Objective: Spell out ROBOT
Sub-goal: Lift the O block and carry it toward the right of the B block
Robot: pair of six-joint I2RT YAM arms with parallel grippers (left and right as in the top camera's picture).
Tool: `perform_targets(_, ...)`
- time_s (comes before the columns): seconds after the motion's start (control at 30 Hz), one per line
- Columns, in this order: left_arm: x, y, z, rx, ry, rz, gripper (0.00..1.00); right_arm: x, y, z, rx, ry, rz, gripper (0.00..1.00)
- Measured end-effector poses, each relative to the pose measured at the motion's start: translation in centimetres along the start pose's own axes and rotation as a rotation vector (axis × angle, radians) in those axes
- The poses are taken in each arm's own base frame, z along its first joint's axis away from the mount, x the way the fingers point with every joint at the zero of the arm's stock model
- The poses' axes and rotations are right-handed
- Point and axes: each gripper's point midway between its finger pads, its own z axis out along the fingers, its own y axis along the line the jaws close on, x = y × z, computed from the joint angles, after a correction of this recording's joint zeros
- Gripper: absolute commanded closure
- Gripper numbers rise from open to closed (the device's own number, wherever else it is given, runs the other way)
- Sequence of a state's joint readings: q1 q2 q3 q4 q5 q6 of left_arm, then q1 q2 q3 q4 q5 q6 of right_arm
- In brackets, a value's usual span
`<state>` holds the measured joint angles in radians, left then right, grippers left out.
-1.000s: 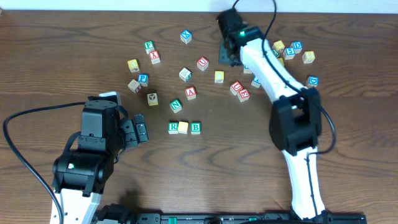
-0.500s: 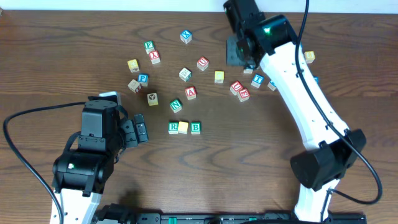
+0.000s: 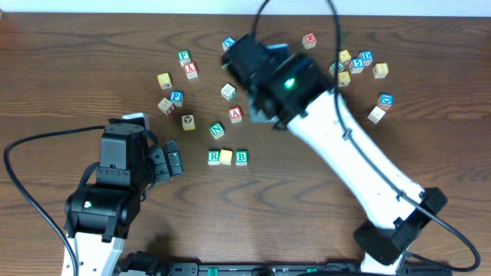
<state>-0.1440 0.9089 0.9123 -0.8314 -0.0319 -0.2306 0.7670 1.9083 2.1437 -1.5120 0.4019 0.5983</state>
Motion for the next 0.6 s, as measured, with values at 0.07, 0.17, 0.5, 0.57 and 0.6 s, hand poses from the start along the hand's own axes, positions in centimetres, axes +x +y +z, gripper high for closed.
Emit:
perform_targets(0.07,0.0,0.0,0.0,0.0,0.0,0.0,0.0,0.6,0.9,-0.6,0.001,-0.012,-0.016,0.99)
perform_targets(0.17,0.0,0.0,0.0,0.0,0.0,0.0,0.0,1.0,1.5,-1.0,0.013,-0.026,-0.02,0.99)
perform_targets(0.5,0.0,0.0,0.0,0.0,0.0,0.0,0.0,2.7,1.1,1.6,0.09,0.008,-0.024,0.99)
perform_targets(0.57,0.0,0.0,0.0,0.0,0.0,0.0,0.0,3.2,1.2,2.5,0.101,0.02,-0.027,0.99)
perform_targets(0.6,0.0,0.0,0.0,0.0,0.0,0.0,0.0,3.5,1.3,2.9,0.107,0.026,-0.028,0.99)
